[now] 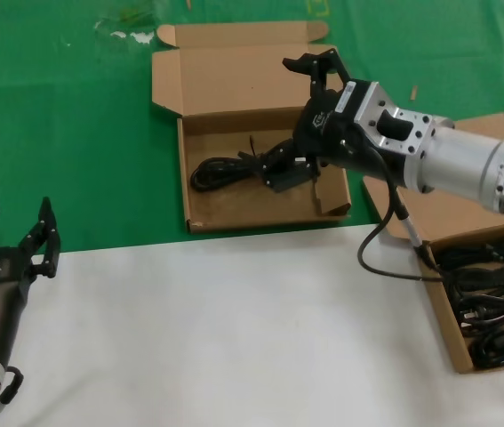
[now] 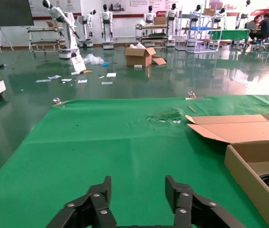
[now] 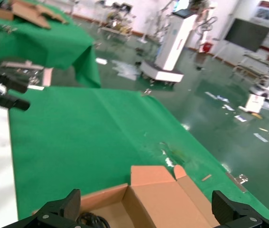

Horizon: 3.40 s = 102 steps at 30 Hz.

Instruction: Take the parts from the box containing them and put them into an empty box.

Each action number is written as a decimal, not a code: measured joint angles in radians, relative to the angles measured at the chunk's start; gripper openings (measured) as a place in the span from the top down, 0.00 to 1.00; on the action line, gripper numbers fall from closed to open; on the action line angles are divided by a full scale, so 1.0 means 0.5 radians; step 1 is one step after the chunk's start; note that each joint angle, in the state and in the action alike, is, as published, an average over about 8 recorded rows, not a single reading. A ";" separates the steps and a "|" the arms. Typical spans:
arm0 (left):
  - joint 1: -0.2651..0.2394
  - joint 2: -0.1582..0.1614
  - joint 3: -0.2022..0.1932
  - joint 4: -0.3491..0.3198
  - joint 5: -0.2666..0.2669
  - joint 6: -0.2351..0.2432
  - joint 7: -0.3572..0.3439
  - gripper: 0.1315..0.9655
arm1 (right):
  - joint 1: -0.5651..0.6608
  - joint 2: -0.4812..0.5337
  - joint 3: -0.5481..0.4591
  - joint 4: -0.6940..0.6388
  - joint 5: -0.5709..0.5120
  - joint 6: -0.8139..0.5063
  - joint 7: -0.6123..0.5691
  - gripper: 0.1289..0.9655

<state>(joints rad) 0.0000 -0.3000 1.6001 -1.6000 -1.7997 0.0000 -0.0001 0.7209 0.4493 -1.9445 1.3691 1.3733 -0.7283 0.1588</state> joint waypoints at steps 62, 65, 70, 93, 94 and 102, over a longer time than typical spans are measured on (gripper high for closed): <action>0.000 0.000 0.000 0.000 0.000 0.000 0.000 0.00 | -1.374 -0.284 0.656 0.440 0.813 1.388 -0.303 0.00; 0.000 0.000 0.000 0.000 0.000 0.000 0.000 0.00 | -1.374 -0.284 0.657 0.440 0.813 1.388 -0.303 0.00; 0.000 0.000 0.000 0.000 0.000 0.000 0.000 0.00 | -1.374 -0.284 0.657 0.440 0.813 1.388 -0.303 0.00; 0.000 0.000 0.000 0.000 0.000 0.000 0.000 0.00 | -1.374 -0.284 0.657 0.440 0.813 1.388 -0.303 0.00; 0.000 0.000 0.000 0.000 0.000 0.000 0.000 0.00 | -1.374 -0.284 0.657 0.440 0.813 1.388 -0.303 0.00; 0.000 0.000 0.000 0.000 0.000 0.000 0.000 0.00 | -1.374 -0.284 0.657 0.440 0.813 1.388 -0.303 0.00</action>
<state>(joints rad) 0.0000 -0.3000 1.6000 -1.6000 -1.8000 0.0000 0.0000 0.0340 0.3070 -1.6162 1.5891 1.7799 -0.0343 0.0075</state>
